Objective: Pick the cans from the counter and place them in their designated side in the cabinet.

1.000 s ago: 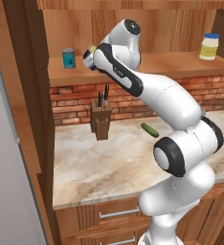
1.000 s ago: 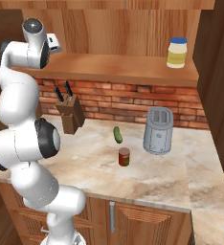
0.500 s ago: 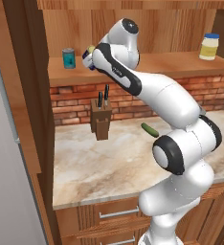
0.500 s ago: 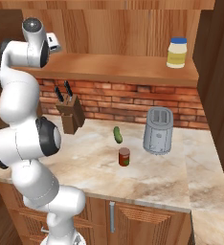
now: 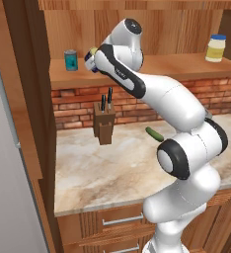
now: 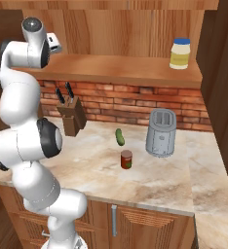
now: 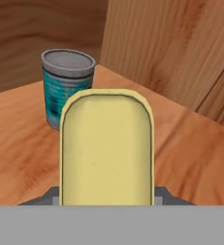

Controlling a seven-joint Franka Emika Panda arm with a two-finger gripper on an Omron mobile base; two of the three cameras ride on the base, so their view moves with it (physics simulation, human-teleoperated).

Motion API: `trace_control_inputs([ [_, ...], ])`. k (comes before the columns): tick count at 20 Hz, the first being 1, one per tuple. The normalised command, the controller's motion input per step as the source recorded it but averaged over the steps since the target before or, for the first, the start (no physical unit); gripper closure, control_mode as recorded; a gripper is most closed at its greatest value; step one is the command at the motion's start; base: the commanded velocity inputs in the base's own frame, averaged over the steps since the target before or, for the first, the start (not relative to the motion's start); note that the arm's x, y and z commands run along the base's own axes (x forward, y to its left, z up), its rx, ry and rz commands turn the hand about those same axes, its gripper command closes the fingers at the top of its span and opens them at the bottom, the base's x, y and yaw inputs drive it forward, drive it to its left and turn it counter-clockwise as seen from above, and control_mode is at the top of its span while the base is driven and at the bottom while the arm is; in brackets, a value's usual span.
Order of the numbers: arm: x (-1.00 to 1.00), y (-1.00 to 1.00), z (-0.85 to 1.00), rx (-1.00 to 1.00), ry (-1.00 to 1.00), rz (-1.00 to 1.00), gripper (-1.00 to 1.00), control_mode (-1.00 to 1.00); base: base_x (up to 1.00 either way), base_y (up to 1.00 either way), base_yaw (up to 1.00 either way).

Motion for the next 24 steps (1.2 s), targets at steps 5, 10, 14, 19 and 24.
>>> trace_control_inputs([
  [5, 0.1, 0.03, -0.19, -0.02, 0.0, 0.02, -1.0, -1.0, 0.0, 0.0, 0.0],
  [10, 0.22, 0.0, -0.01, 0.0, -0.01, 0.03, -1.0, -1.0, 0.0, 0.0, 0.0],
  [14, 0.28, 0.0, 0.0, 0.0, -0.02, 0.04, -1.0, -1.0, 0.0, 0.0, 0.0],
  [19, 0.18, 0.03, 0.03, 0.0, -0.05, 0.04, -1.0, -1.0, 0.0, 0.0, 0.0],
  [24, 0.0, 0.02, 0.16, 0.0, -0.12, 0.06, -1.0, -1.0, 0.0, 0.0, 0.0],
])
